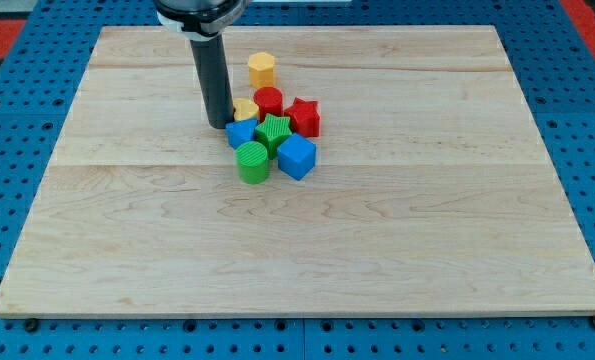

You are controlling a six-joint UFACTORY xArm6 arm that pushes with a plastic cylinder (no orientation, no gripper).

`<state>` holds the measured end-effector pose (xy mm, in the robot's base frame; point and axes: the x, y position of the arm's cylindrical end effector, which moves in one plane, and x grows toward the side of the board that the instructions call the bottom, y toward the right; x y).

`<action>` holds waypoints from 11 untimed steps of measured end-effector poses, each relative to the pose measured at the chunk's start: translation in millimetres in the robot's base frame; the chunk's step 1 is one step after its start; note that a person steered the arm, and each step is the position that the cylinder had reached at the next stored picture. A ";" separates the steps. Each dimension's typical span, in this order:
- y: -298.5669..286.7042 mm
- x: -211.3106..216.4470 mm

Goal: Place the yellow hexagon above the yellow heart

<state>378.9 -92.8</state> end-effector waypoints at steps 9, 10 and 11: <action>62.2 -56.7; 82.5 -43.6; 105.6 -40.3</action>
